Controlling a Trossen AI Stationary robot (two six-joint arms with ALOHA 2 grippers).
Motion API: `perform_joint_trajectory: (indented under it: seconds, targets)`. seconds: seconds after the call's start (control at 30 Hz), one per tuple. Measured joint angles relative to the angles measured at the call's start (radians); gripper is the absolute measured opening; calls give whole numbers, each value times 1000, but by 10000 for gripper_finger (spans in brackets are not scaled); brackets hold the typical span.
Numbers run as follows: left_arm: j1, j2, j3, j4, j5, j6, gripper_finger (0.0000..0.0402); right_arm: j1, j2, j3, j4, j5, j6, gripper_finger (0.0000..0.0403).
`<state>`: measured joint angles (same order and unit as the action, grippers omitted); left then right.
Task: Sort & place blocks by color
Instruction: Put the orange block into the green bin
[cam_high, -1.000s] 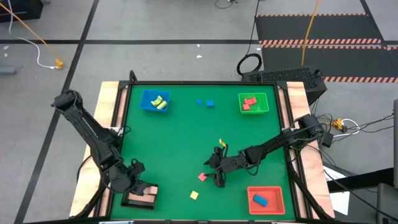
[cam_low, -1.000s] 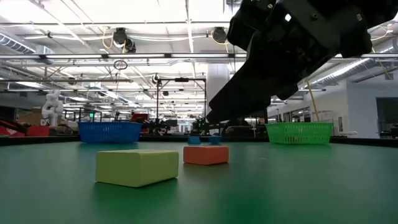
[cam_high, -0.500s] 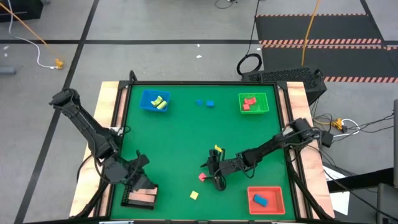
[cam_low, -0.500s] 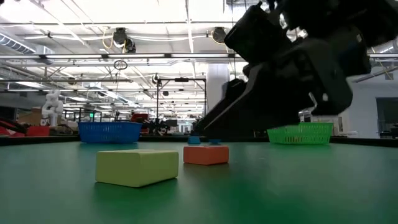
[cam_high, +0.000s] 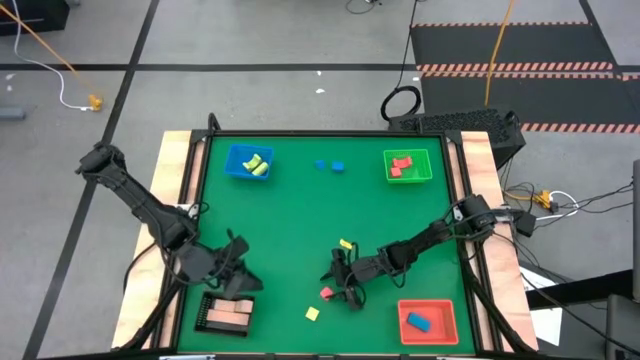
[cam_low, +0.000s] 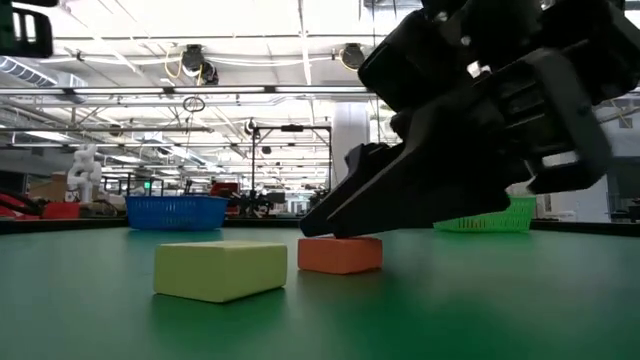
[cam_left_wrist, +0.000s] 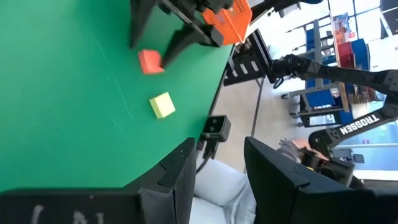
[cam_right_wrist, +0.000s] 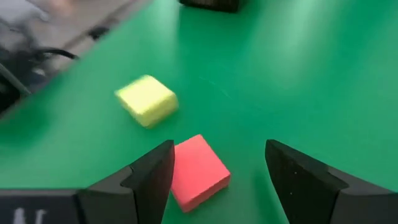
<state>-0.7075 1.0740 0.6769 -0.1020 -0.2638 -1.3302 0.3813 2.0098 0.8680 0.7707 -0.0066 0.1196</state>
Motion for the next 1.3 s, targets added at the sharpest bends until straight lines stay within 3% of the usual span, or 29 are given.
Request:
perform_joint_trajectory:
  seconds: [0.17, 0.4, 0.73, 0.9, 1.3]
  targets:
    - [18, 0, 0, 0, 0, 21, 136, 1, -4, 0, 103, -102, 84, 242]
    - [24, 0, 0, 0, 0, 45, 136, 15, -3, 0, 23, -128, 32, 242]
    - [24, 0, 0, 0, -7, 53, 136, 9, -3, 0, -7, -121, -38, 242]
    - [33, 0, 0, 0, -11, 52, 136, 9, -3, 0, -7, -44, -82, 242]
    - [76, 0, 0, 0, -11, 72, 136, 6, -2, 0, -23, 15, -184, 242]
